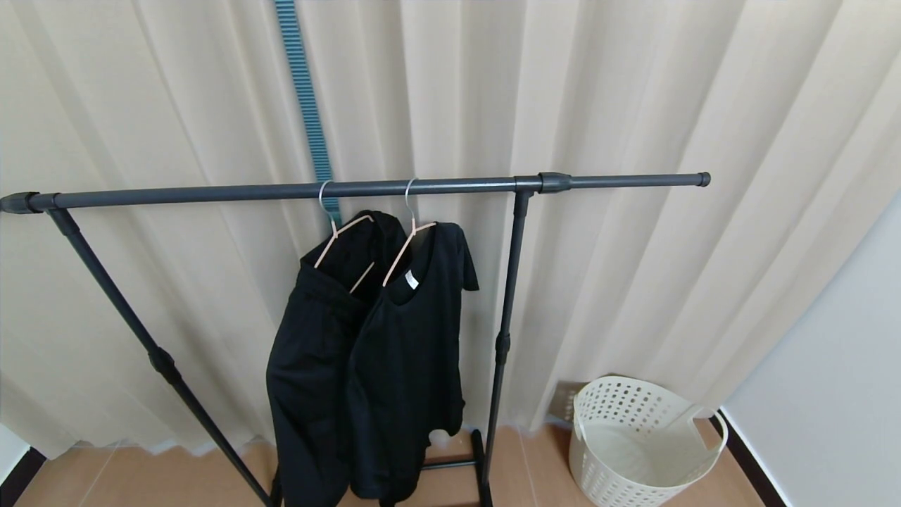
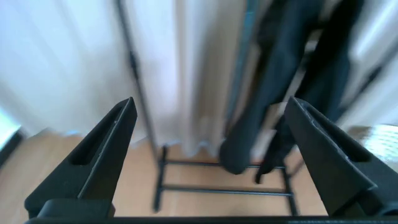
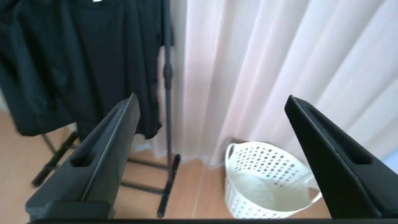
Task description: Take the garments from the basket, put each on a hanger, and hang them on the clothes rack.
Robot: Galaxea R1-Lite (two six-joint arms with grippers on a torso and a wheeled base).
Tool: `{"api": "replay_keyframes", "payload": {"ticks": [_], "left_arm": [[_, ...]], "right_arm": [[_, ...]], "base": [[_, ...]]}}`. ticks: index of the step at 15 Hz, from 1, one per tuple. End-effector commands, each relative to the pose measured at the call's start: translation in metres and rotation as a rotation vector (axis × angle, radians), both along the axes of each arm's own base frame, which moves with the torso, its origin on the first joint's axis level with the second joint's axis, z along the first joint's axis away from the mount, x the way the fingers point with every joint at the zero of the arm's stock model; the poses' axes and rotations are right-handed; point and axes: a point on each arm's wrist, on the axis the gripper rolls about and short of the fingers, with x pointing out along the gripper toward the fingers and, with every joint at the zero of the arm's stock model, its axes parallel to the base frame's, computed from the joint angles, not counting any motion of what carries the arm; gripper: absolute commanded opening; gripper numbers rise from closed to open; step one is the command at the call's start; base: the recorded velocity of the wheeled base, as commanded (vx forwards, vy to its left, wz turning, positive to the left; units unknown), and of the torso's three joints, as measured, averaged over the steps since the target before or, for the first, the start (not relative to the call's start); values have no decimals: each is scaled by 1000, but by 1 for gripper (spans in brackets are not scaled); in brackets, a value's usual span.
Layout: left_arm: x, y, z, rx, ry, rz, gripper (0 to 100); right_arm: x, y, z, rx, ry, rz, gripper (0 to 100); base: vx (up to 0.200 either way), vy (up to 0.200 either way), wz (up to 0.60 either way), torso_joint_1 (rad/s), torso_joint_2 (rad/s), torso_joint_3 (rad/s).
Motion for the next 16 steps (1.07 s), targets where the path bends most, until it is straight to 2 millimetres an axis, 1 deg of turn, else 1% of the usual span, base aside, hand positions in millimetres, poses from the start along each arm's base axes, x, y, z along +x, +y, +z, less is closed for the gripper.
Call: {"api": "replay_keyframes", "payload": {"ticks": [1, 2, 3, 6, 16], "left_arm": [[-1, 0, -1, -1, -14, 0, 100], [-1, 0, -1, -1, -14, 0, 100], [-1, 0, -1, 1, -12, -2, 100], [-1, 0, -1, 2, -15, -2, 100], [-1, 0, -1, 0, -15, 9, 100]], "right_arm": [[-4, -1, 0, -19, -68, -93, 100], [-8, -2, -1, -38, -106, -147, 100], [-10, -2, -1, -42, -130, -140, 100], [-9, -2, -1, -13, -120, -132, 100], [-9, -2, -1, 3, -118, -134, 100]], "base": [[0, 0, 0, 0, 0, 0], [0, 0, 0, 0, 0, 0], [0, 0, 0, 0, 0, 0], [0, 0, 0, 0, 0, 0], [0, 0, 0, 0, 0, 0]]}}
